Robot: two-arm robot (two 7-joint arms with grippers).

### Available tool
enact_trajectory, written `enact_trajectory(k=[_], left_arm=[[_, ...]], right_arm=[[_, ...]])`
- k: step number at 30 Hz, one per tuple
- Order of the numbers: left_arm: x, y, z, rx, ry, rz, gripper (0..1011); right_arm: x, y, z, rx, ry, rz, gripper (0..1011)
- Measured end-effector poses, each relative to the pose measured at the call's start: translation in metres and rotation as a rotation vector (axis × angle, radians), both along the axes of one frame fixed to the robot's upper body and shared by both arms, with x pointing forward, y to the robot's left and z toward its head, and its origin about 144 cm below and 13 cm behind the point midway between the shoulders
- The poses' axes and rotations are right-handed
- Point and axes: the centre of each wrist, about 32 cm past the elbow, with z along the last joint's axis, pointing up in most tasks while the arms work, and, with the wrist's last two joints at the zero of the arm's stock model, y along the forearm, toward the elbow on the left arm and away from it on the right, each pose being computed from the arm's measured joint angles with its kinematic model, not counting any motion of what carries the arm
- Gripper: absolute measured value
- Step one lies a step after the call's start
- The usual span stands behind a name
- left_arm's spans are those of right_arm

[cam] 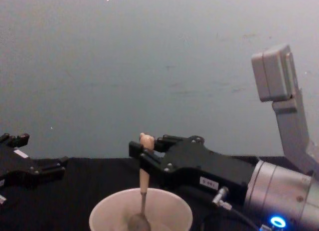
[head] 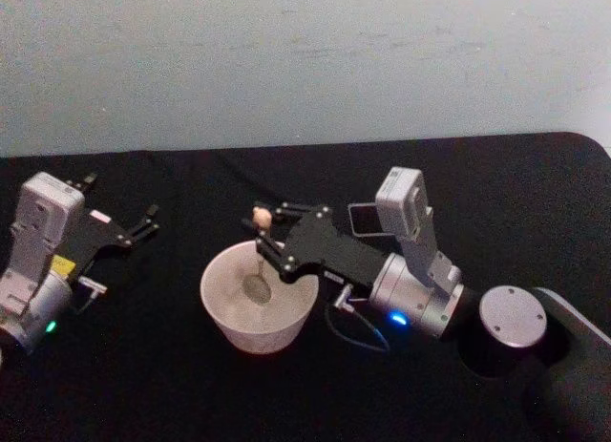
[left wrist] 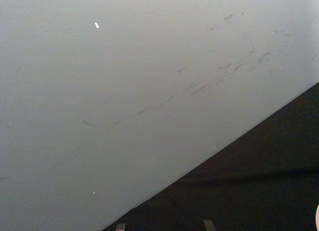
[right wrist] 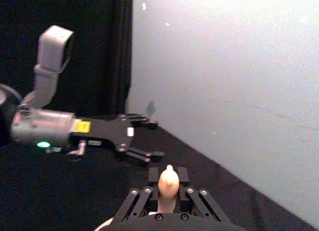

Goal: Pick up the stirring spoon with one hand, stir inside the cup, then place it back in its original position.

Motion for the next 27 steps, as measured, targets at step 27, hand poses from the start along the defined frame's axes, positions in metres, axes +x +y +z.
enact_trajectory(k=[27], left_arm=[[0.0,0.0,0.0,0.0,0.0,0.0,1001]], right_arm=[[-0.011,-0.026,0.002,0.001,0.008,-0.036,214]])
